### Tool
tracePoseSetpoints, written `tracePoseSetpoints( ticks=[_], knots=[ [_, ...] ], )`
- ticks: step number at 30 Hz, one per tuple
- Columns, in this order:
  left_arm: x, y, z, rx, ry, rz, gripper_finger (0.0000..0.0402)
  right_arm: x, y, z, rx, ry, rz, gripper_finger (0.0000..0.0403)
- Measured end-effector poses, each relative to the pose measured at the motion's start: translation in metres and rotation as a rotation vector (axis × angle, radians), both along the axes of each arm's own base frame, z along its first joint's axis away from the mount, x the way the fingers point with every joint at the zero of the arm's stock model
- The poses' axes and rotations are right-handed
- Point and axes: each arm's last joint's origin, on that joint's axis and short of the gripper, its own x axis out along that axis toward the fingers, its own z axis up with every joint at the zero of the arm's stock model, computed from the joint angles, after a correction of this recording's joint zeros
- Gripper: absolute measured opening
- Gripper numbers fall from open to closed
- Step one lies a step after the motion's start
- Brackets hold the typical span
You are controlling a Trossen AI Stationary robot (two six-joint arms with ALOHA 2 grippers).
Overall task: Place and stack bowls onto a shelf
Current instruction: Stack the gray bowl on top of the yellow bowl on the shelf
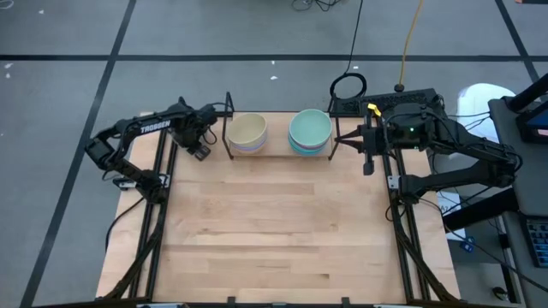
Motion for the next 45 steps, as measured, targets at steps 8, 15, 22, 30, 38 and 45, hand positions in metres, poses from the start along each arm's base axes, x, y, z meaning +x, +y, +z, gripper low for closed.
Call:
tracePoseSetpoints(
  ticks=[8,15,22,30,38,45],
  knots=[
    [0.001,0.001,0.002,0.076,0.065,-0.088,0.0131,0.000,0.000,0.001,-0.009,-0.013,0.002,0.0000],
    [0.006,0.006,0.002,0.100,0.037,-0.175,0.0131,0.001,0.000,0.001,-0.010,-0.014,0.002,0.0000],
    [0.009,0.003,0.003,0.126,0.097,-0.281,0.0131,0.001,0.000,0.001,-0.010,-0.014,0.003,0.0000],
    [0.014,0.000,0.003,0.101,0.135,-0.439,0.0131,0.001,0.000,0.003,-0.033,-0.028,0.010,0.0000],
    [0.020,0.007,0.003,0.160,0.096,-0.504,0.0131,0.002,0.000,0.006,-0.036,-0.059,0.009,0.0000],
    [0.019,0.011,0.002,0.131,0.020,-0.502,0.0076,0.002,0.000,0.006,-0.035,-0.061,0.008,0.0000]
  ],
)
